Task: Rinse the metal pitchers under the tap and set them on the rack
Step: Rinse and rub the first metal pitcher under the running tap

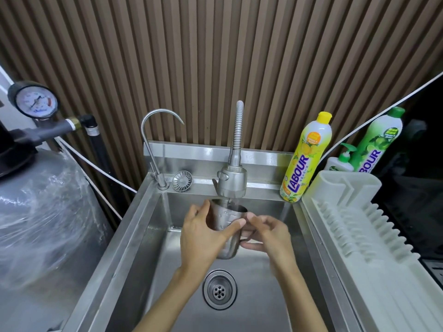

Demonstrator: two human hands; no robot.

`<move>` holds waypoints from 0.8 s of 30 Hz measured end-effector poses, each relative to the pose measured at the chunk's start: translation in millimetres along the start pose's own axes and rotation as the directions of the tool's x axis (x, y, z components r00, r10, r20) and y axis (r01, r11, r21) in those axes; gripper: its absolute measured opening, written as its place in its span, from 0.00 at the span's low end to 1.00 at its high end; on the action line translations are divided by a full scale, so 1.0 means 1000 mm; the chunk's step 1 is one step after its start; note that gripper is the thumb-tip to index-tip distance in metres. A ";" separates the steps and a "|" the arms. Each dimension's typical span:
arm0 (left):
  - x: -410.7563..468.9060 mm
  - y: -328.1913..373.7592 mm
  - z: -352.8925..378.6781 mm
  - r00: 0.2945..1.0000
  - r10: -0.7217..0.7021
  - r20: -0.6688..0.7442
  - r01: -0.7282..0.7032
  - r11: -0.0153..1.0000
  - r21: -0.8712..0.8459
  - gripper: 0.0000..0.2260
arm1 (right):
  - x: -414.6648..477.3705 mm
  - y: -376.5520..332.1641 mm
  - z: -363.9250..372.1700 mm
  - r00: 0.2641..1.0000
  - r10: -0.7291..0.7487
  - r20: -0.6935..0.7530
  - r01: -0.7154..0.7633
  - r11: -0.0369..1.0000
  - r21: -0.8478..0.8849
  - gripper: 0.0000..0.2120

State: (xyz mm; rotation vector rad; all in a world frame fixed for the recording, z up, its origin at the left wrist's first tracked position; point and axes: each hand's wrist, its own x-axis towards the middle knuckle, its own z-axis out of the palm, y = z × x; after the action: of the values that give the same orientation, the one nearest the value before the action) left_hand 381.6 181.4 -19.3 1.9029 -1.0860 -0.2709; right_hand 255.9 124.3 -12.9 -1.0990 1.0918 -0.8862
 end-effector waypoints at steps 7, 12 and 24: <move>0.002 -0.011 0.027 0.960 -0.069 0.271 0.205 0.832 -0.516 0.24 | -0.010 -0.021 -0.003 0.908 -0.401 -0.123 0.244 0.743 -0.623 0.08; 0.016 -0.006 0.029 0.992 0.011 0.123 0.080 0.703 -0.707 0.38 | 0.002 -0.010 0.003 0.941 -0.334 -0.054 0.318 0.929 -0.189 0.08; 0.005 -0.002 0.008 0.976 0.027 -0.215 -0.035 0.999 -0.034 0.45 | 0.014 0.006 0.005 0.992 -0.085 0.092 0.083 0.996 0.028 0.09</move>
State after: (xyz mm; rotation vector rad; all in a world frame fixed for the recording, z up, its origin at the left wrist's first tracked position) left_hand 381.0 173.2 -24.6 1.8328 -0.9581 -0.0646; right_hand 263.9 113.4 -21.5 -1.1620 0.9617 -0.9032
